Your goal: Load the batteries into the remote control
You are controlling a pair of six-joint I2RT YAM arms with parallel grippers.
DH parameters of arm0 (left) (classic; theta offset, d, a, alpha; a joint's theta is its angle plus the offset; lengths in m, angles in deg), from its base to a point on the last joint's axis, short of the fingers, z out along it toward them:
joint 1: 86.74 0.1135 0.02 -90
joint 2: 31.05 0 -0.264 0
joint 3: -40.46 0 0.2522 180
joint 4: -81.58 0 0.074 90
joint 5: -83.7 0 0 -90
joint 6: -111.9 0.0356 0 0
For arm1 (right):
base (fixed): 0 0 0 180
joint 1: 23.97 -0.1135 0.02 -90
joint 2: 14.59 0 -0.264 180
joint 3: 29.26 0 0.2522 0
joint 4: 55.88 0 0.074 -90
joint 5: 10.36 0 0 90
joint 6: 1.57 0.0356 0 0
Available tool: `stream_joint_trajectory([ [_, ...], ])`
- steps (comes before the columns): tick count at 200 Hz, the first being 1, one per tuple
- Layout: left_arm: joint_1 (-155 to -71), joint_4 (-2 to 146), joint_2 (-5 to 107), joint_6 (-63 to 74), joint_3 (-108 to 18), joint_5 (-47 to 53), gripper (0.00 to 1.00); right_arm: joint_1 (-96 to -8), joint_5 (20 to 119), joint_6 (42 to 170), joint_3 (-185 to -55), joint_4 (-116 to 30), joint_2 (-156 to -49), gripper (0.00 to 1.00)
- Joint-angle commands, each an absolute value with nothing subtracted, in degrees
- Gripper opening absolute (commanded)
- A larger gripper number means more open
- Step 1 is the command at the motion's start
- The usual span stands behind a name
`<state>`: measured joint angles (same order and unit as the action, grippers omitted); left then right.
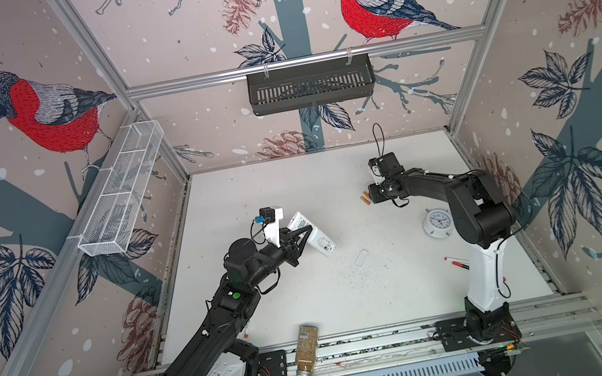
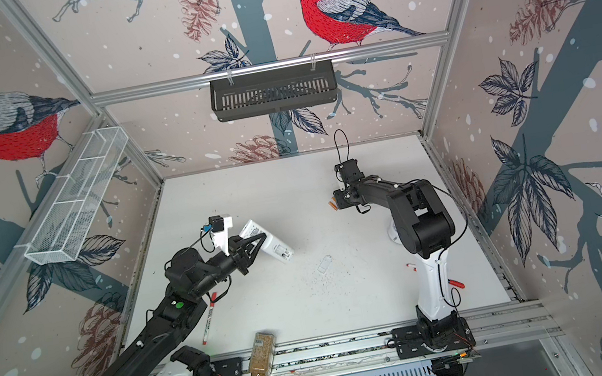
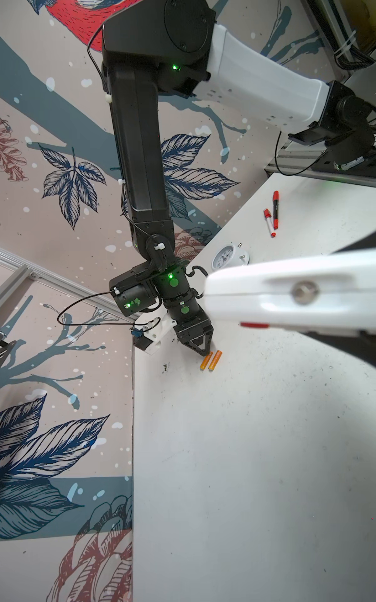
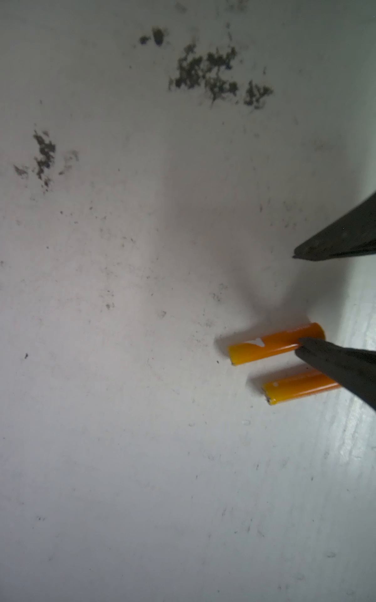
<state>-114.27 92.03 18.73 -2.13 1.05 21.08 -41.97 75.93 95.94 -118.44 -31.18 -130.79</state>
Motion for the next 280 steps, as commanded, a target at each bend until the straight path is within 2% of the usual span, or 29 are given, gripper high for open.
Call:
stream_joint_trajectory([
  [1,-113.9,95.3,19.1,-2.0,0.6,22.5,0.0,-42.3,75.6,94.9,-118.4,-31.4,-131.5,0.43],
  [33,-113.8,95.3,19.3,-2.1,0.8,22.2,0.0,-42.6,76.7,94.5,-118.2,-31.8,-131.9,0.41],
  [84,-113.9,95.2,19.2,-2.2,0.9,21.7,0.0,-44.0,79.3,91.8,-119.5,-30.0,-133.2,0.28],
  [109,-113.9,95.1,18.9,-2.2,1.0,21.7,0.0,-44.4,78.3,90.3,-118.7,-30.0,-132.5,0.18],
  [146,-113.9,95.0,18.5,-2.2,1.2,21.7,0.0,-44.8,76.5,89.0,-117.5,-30.7,-130.9,0.12],
  [211,-113.8,94.6,18.3,-2.7,1.1,21.7,0.0,-44.5,72.4,89.3,-113.6,-35.4,-125.0,0.11],
  [280,-112.8,92.5,21.2,-6.8,-0.2,21.1,0.0,-46.5,60.8,90.3,-94.2,-52.6,-107.8,0.11],
])
